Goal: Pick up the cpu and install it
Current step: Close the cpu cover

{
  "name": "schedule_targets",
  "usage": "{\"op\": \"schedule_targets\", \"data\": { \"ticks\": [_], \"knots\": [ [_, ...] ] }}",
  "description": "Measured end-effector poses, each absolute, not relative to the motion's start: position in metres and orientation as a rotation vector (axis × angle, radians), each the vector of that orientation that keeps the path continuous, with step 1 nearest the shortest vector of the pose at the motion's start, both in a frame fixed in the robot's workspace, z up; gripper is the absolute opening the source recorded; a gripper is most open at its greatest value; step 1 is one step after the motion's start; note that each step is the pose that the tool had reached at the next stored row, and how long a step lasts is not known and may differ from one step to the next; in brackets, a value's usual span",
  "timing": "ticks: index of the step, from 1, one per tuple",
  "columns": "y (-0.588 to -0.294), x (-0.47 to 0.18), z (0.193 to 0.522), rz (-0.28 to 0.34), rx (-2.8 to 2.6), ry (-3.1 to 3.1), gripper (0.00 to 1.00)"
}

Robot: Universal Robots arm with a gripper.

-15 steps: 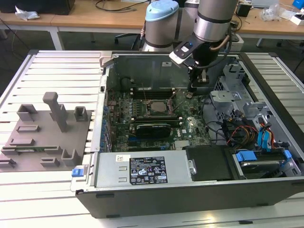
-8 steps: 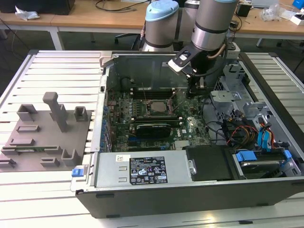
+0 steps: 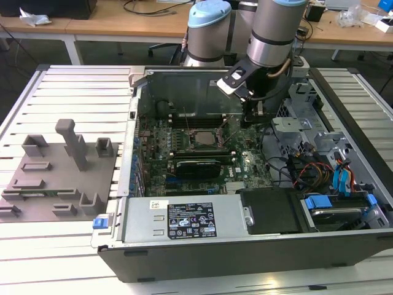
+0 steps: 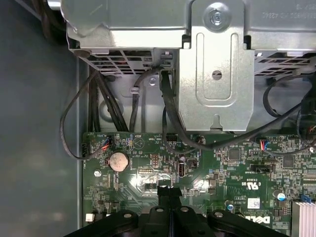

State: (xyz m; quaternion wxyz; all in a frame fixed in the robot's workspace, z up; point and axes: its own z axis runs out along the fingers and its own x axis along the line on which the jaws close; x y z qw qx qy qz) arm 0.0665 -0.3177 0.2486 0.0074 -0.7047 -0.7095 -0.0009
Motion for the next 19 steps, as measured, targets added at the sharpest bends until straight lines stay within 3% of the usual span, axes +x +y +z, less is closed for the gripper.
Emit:
{"op": "schedule_targets", "data": {
  "ticks": [19],
  "knots": [
    [-0.317,0.039,0.249,-0.002,-2.203,-2.219,0.11]
  ]
}}
